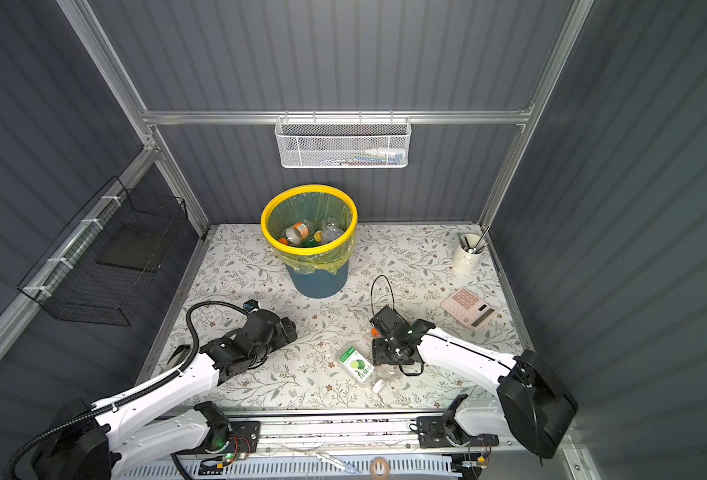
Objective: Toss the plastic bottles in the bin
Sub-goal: 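Lower the right gripper and grasp the orange-capped clear bottle, then lift the orange-capped bottle with the right gripper over the bin and release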
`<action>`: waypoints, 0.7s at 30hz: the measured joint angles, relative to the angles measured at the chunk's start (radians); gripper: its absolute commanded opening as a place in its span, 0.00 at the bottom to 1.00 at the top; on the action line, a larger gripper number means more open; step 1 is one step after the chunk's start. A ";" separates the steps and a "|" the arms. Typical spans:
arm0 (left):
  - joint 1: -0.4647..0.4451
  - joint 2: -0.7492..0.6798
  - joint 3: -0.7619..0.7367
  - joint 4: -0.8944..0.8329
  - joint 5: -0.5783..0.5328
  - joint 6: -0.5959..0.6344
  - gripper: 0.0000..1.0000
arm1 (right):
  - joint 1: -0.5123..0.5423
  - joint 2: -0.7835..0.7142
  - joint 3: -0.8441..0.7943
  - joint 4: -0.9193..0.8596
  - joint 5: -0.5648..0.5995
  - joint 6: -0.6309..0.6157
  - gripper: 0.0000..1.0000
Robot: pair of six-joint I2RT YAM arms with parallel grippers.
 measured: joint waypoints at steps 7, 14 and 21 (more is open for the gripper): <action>0.000 0.011 0.000 -0.014 -0.005 -0.003 0.99 | -0.021 0.090 0.035 0.021 -0.006 -0.027 0.59; 0.000 0.011 0.000 -0.020 -0.020 -0.006 1.00 | -0.046 0.073 0.068 0.024 -0.008 -0.060 0.55; 0.000 0.046 0.005 -0.019 -0.027 -0.003 0.99 | -0.207 -0.108 0.154 0.028 -0.040 -0.110 0.53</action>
